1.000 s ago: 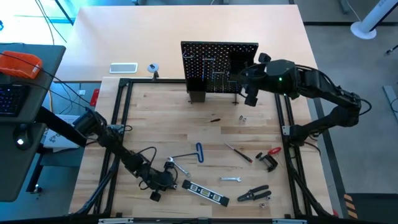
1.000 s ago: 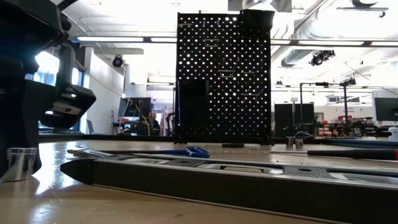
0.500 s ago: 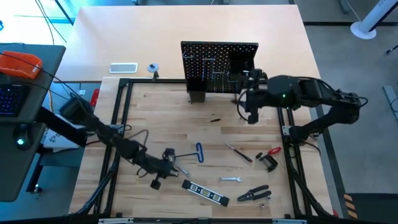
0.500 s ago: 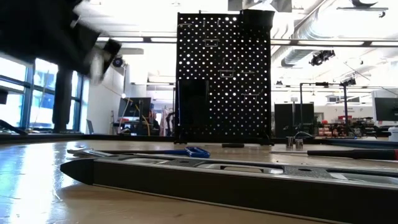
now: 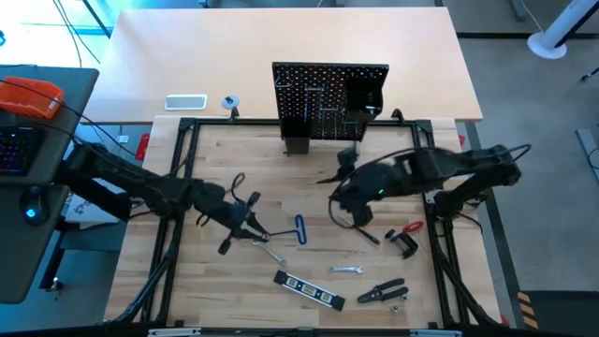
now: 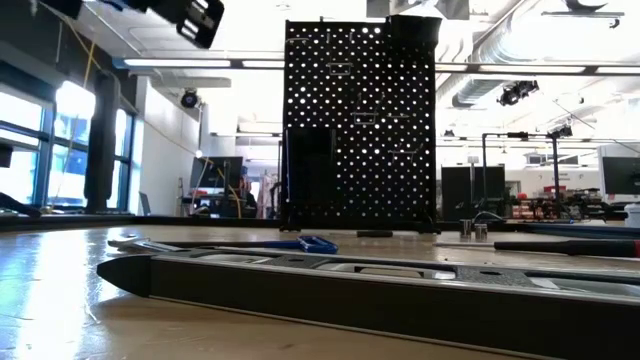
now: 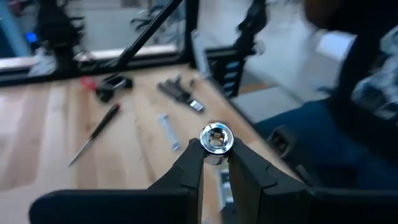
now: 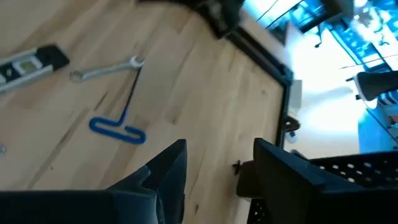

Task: Hang tools onto peg board
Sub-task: Put the bolts on the pegboard

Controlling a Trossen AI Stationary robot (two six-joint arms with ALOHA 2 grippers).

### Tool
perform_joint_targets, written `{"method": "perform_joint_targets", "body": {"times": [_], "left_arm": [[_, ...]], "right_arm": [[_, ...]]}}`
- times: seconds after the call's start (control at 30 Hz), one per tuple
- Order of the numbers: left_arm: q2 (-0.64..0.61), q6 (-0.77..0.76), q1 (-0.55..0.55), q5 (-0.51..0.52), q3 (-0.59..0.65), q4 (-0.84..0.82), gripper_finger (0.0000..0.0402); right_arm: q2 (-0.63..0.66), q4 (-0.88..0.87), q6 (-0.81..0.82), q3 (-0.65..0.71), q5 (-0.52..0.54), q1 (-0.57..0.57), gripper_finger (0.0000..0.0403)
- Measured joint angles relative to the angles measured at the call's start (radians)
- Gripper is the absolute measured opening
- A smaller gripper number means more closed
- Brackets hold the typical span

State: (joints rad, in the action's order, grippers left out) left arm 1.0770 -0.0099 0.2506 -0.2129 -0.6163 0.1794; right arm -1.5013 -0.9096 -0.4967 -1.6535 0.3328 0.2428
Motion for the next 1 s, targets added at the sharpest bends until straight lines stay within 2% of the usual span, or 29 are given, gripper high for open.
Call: {"method": "perform_joint_targets", "body": {"times": [0.13,0.33,0.73,1.0], "left_arm": [[-0.014,-0.015,-0.063,-0.118,0.0,0.023,0.0039],[0.003,-0.023,-0.151,-0.223,0.0,0.036,0.0039],[0.023,-0.015,-0.231,-0.285,0.0,0.095,0.0039],[0.023,-0.025,-0.239,-0.302,0.0,0.173,0.0039]], "right_arm": [[-0.074,0.018,-0.027,0.0,0.0,0.027,0.0173],[-0.169,0.094,-0.11,0.0,0.038,0.055,0.0163],[-0.221,0.29,-0.164,0.0,-0.011,0.051,0.0163],[-0.25,0.413,-0.222,0.0,-0.08,0.046,0.0163]]}}
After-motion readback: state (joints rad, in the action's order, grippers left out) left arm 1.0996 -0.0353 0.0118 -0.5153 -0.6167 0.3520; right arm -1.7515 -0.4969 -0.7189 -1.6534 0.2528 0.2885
